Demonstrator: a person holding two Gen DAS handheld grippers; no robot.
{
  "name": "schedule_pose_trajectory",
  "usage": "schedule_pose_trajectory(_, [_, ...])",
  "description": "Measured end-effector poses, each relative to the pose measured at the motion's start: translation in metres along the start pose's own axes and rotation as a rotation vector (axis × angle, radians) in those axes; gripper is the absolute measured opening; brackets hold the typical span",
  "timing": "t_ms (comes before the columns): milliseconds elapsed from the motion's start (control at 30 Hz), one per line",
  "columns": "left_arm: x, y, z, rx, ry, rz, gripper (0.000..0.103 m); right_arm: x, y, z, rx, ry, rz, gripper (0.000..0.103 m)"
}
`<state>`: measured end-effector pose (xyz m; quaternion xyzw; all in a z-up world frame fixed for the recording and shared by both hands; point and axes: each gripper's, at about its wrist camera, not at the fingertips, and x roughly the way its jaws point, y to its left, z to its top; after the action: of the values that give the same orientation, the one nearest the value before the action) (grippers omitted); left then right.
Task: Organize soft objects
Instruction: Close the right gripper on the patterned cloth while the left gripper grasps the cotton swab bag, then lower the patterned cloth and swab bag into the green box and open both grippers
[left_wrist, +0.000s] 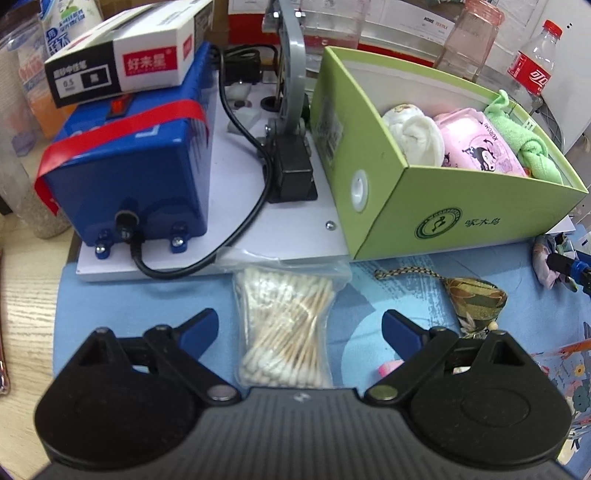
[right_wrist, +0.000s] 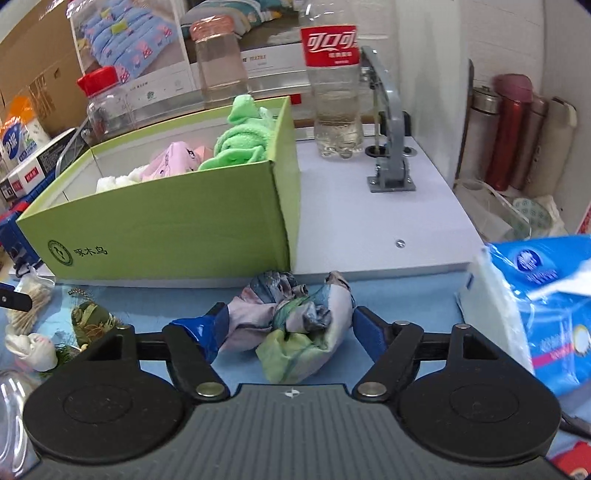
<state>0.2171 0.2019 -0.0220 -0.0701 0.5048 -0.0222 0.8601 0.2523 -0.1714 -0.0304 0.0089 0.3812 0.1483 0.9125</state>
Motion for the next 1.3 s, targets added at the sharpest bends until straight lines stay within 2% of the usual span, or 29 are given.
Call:
schedule_pose_trajectory(200, [0.011, 0.003, 0.001, -0.009, 0.019, -0.003, 0.094, 0.01, 0.01, -0.002, -0.066, -0.019, -0.021, 0.064])
schedule_pose_trajectory(300, [0.015, 0.003, 0.0, 0.004, 0.017, 0.001, 0.095, 0.012, 0.003, -0.007, -0.027, -0.026, -0.002, 0.065])
schedule_pose_trajectory(333, [0.016, 0.003, 0.0, 0.009, 0.016, 0.002, 0.095, 0.016, 0.001, -0.009, -0.004, 0.007, 0.029, 0.068])
schedule_pose_trajectory(433, [0.015, 0.003, -0.002, 0.014, 0.014, 0.005, 0.094, 0.016, 0.017, -0.018, -0.157, -0.015, -0.028, 0.069])
schedule_pose_trajectory(467, [0.014, 0.003, -0.004, 0.019, 0.014, 0.008, 0.094, 0.015, 0.02, -0.019, -0.165, -0.027, -0.043, 0.069])
schedule_pose_trajectory(533, [0.012, 0.003, -0.007, 0.022, 0.012, 0.013, 0.094, 0.017, 0.016, -0.015, -0.094, -0.014, -0.036, 0.071])
schedule_pose_trajectory(700, [0.01, 0.004, -0.012, 0.018, -0.007, 0.015, 0.094, 0.027, 0.016, -0.006, -0.093, -0.011, -0.06, 0.075])
schedule_pose_trajectory(900, [0.011, 0.005, -0.013, 0.02, -0.028, 0.026, 0.094, 0.027, 0.012, -0.012, -0.123, -0.036, -0.034, 0.077])
schedule_pose_trajectory(967, [0.011, 0.004, -0.014, 0.017, -0.039, 0.039, 0.087, 0.027, 0.012, -0.012, -0.127, -0.033, -0.032, 0.077])
schedule_pose_trajectory(1033, [0.007, 0.004, -0.015, 0.02, -0.062, 0.059, 0.042, 0.027, 0.012, -0.01, -0.129, -0.028, -0.032, 0.073])
schedule_pose_trajectory(1067, [0.003, 0.007, -0.015, -0.004, -0.068, 0.05, 0.035, 0.026, 0.013, -0.011, -0.133, -0.033, -0.028, 0.066])
schedule_pose_trajectory(1167, [-0.007, 0.019, -0.016, -0.077, -0.069, 0.014, 0.034, 0.017, 0.012, -0.016, -0.133, -0.055, -0.005, 0.045])
schedule_pose_trajectory(1233, [-0.017, 0.023, -0.017, -0.083, -0.08, 0.013, 0.033, 0.007, 0.009, -0.02, -0.122, -0.066, 0.027, 0.04])
schedule_pose_trajectory(1300, [-0.032, 0.024, -0.016, -0.083, -0.1, 0.012, 0.033, -0.007, 0.008, -0.024, -0.131, -0.085, 0.032, 0.039])
